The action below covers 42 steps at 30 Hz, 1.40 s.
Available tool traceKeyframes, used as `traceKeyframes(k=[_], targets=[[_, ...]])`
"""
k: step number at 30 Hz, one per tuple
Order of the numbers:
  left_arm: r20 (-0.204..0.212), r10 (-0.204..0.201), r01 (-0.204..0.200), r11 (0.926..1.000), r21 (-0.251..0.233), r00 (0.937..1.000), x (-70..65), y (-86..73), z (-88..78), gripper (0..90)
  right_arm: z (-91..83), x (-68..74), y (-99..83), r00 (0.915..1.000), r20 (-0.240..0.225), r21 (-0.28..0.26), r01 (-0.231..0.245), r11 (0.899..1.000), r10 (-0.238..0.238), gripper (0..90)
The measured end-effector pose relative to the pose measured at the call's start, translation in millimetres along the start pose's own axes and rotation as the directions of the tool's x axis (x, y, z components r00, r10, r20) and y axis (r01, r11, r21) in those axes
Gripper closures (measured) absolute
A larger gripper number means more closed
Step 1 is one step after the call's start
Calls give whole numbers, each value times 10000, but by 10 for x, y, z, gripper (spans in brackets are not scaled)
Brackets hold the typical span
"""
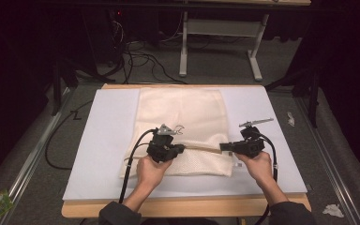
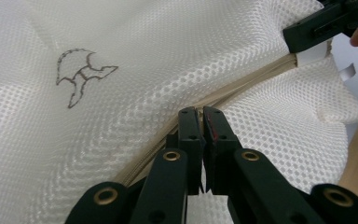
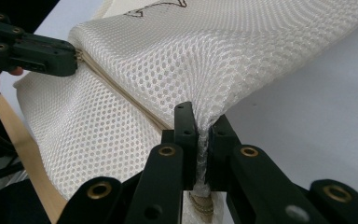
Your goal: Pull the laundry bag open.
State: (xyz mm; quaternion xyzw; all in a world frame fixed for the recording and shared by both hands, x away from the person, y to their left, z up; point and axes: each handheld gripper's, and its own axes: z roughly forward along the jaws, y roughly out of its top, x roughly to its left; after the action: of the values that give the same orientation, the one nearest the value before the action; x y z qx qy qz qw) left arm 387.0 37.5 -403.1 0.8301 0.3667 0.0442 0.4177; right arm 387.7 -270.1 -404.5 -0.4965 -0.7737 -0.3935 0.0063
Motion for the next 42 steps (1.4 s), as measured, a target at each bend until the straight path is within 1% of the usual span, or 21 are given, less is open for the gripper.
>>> traceKeyframes(k=[7, 8, 12, 17, 19, 20, 21, 22, 23, 25, 30, 31, 33, 34, 35, 37, 39, 40, 41, 42], targets=[[43, -6, 6, 10000, -42, 10000, 13, -2, -29, 872, 0, 0, -1, 10000, -53, 5, -32, 10000, 32, 869], [-86, 6, -7, 10000, -58, 10000, 20, -6, -42, 872, 3, -1, -1, 10000, 11, 2, 2, 10000, -2, 870], [-158, -71, 70, 10000, -70, 9999, 65, -23, -86, 872, 4, -16, -8, 10000, 10, -6, -7, 10000, 7, 870], [-92, -28, 27, 10000, -83, 10000, 60, -30, -109, 872, 12, -9, -7, 10000, 40, -9, 1, 10000, -1, 870], [-66, 40, -40, 10000, -86, 10000, 55, -32, -125, 872, 11, -14, -8, 10000, -18, -30, -36, 10000, 36, 870], [-101, 53, -53, 10000, -64, 9999, 54, -33, -129, 872, 12, -19, -12, 10000, -54, -69, -63, 10000, 63, 870], [-208, 69, -71, 9999, -85, 9998, 65, -40, -147, 872, 11, -18, -12, 9999, 109, -20, 43, 10000, -43, 869], [-205, 37, -39, 9999, -108, 9998, 76, -46, -160, 872, 10, -22, -15, 9999, 124, -4, 21, 10000, -21, 870], [-200, -2, 0, 9999, -135, 9998, 83, -53, -172, 872, 7, -28, -18, 9999, 73, -14, -73, 10000, 73, 870], [-210, 10, -12, 9999, -125, 9998, 88, -65, -187, 872, 4, -29, -18, 10000, 40, -32, -88, 10000, 88, 870], [-253, 19, -23, 9998, -179, 9997, 107, -72, -213, 872, 11, 0, -8, 10000, 2, -53, -5, 10000, 5, 870], [-411, 44, -51, 9998, -177, 9991, 130, -80, -216, 872, 7, 13, -4, 10000, -20, -91, 62, 9999, -62, 870], [-462, -28, 20, 9998, -182, 9989, 150, -90, -220, 872, -8, 22, -6, 9999, 98, -28, 52, 10000, -52, 869], [-354, -237, 230, 9995, -206, 9991, 204, -116, -243, 872, -17, 16, -11, 9999, 91, -25, 65, 10000, -65, 870], [-342, -283, 276, 9994, -193, 9990, 221, -127, -254, 872, -21, 13, -18, 10000, 47, -95, 57, 9999, -57, 869], [-376, -301, 294, 9994, -199, 9988, 227, -136, -262, 871, -29, 19, -19, 9999, 85, -37, 72, 10000, -71, 870], [-388, -234, 225, 9995, -217, 9990, 226, -149, -281, 871, -25, 25, -18, 9999, 118, -3, 104, 9999, -104, 869], [-585, 13, -24, 9998, -190, 9983, 206, -168, -291, 871, -12, 37, -6, 9998, 136, -12, 137, 9999, -137, 869], [-643, 117, -125, 9999, -109, 9979, 202, -175, -298, 871, -7, 48, 0, 9998, 165, -13, 139, 9999, -139, 869], [-643, 117, -125, 9999, -109, 9979, 202, -175, -298, 871, -5, 50, 4, 9995, 211, -12, 235, 9997, -235, 870]])
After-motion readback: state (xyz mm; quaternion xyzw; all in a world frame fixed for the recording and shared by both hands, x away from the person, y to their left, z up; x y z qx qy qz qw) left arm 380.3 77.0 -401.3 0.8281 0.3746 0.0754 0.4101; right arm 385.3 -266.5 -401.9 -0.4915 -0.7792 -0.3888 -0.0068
